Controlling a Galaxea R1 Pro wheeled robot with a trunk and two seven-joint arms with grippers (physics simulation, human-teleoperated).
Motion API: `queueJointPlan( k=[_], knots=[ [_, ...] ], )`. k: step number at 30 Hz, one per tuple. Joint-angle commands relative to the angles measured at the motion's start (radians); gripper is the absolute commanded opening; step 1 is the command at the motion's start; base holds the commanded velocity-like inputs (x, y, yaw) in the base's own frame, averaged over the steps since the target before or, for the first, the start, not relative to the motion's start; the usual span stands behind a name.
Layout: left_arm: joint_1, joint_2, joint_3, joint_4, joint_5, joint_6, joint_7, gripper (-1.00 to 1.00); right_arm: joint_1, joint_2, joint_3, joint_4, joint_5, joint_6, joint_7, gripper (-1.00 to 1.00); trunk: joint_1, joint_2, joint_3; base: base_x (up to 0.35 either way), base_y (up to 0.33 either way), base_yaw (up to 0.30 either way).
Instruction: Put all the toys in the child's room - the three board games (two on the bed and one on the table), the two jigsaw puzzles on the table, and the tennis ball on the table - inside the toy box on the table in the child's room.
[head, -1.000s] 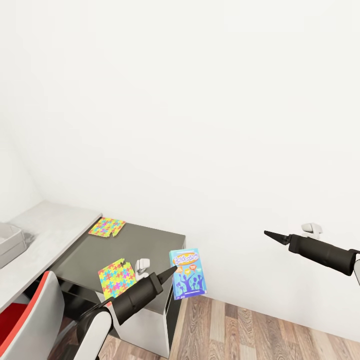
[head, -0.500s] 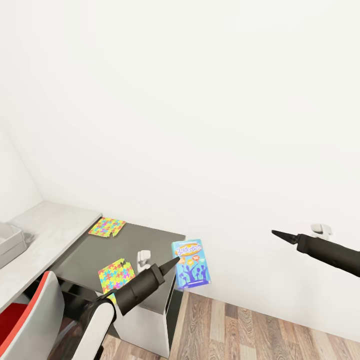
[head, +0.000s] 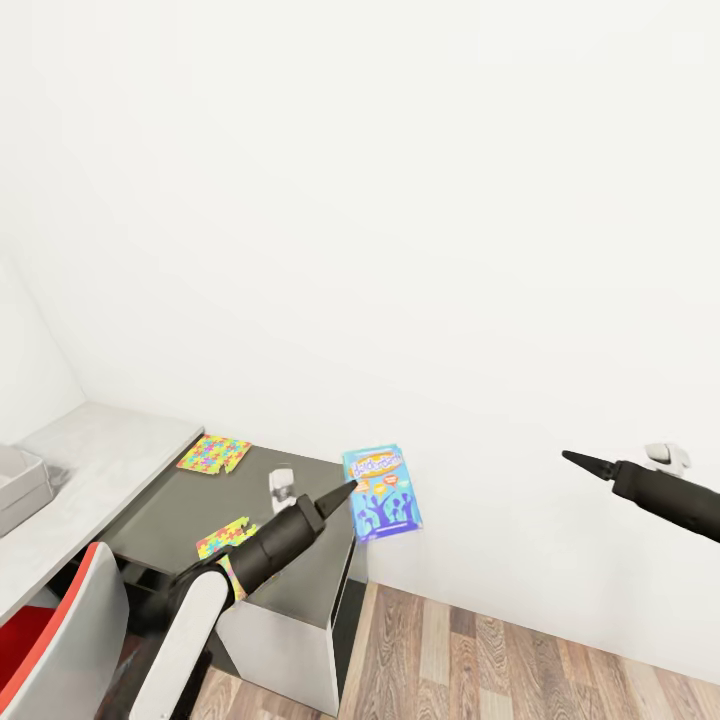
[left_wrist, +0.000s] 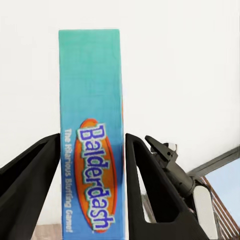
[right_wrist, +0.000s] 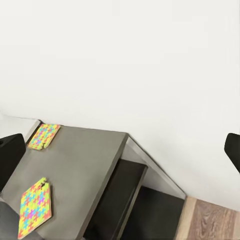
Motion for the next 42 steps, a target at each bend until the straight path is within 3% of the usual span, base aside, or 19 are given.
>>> queueJointPlan(
  k=[1,18,32,42],
  knots=[
    [-0.009,-0.001,0.001,0.001,0.011,0.007,0.006,-1.00,-0.001,0.001,-0.005,0.000,0.004,0.005,0.009,1.00,0.001,-0.002,-0.002,0.000,0.000,0.000],
    [-0.087,-0.002,-0.003,0.003,0.082,0.009,0.102,-1.00,0.003,0.005,-0.019,-0.003,0.001,0.005,0.015,1.00,0.001,-0.002,-0.002,0.000,0.000,0.000],
    [-0.119,-0.002,-0.002,0.006,0.095,0.010,0.121,-1.00,0.003,0.006,-0.019,-0.006,0.001,0.005,0.016,1.00,0.001,-0.002,-0.002,0.000,0.000,0.011],
    [-0.159,-0.010,-0.010,-0.004,0.099,0.011,0.151,-1.00,0.003,0.006,-0.018,-0.006,0.001,0.005,0.015,1.00,0.001,-0.002,-0.002,0.000,0.000,0.179]
  ],
)
